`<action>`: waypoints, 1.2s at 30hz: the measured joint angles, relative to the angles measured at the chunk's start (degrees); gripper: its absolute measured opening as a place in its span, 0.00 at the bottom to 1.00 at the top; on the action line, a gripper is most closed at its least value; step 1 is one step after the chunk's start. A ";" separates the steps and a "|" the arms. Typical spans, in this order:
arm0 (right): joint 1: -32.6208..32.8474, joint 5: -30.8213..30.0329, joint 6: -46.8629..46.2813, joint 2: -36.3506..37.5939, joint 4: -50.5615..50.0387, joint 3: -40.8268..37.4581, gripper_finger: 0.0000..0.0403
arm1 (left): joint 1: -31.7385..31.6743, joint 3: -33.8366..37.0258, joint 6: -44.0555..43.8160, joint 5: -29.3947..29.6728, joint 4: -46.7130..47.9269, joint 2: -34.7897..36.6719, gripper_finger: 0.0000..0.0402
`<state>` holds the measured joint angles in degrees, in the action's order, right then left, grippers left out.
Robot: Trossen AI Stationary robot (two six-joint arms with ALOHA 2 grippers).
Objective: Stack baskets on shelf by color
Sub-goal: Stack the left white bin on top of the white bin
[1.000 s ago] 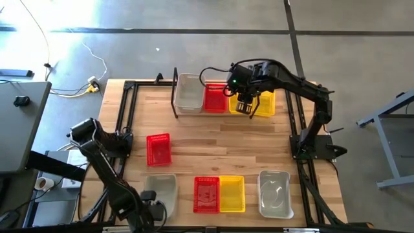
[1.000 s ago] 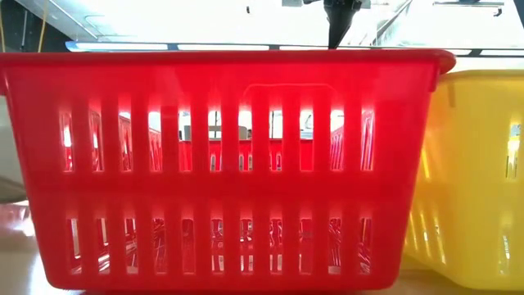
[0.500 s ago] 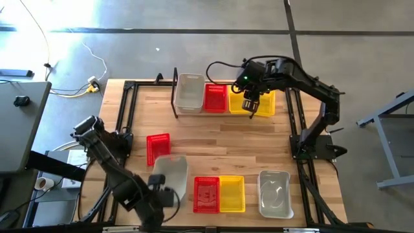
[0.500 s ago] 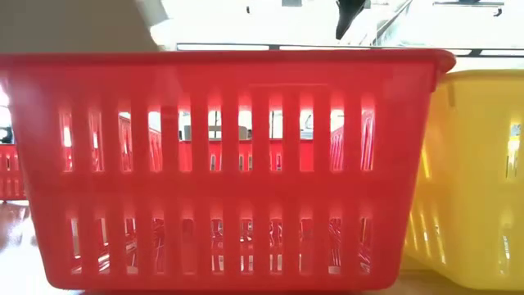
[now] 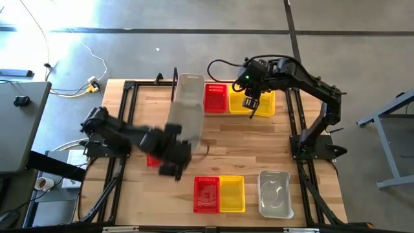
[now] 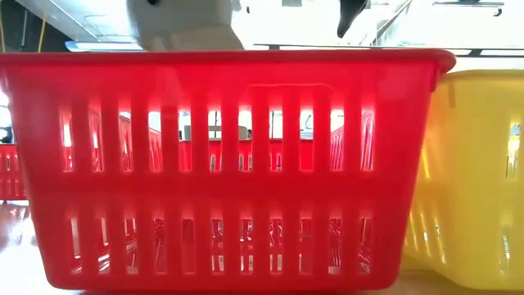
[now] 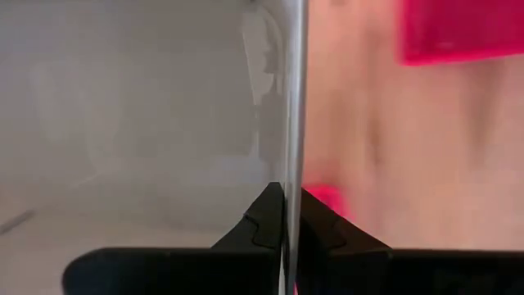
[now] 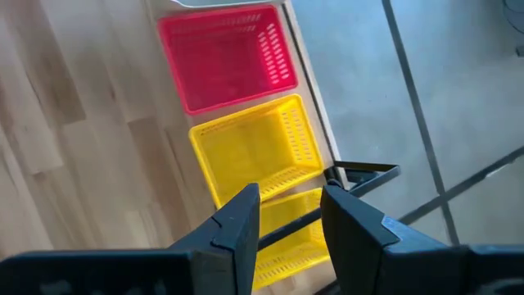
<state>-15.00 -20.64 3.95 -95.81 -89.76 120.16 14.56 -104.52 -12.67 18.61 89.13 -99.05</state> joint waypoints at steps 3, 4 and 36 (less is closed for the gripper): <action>0.00 -0.19 -0.02 0.00 0.00 0.00 0.29 | -6.71 0.03 8.46 0.90 -0.44 1.31 0.00; 0.00 -0.45 -0.06 0.00 0.00 0.00 0.29 | -8.97 0.03 11.20 0.89 -0.70 1.78 0.00; -0.13 -3.21 -8.50 -0.04 0.44 0.00 0.29 | -46.71 14.47 44.87 -14.55 -19.98 5.18 0.00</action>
<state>-15.14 -23.86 -4.56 -95.85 -89.32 120.16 -32.15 -90.04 32.21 4.06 69.15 -93.86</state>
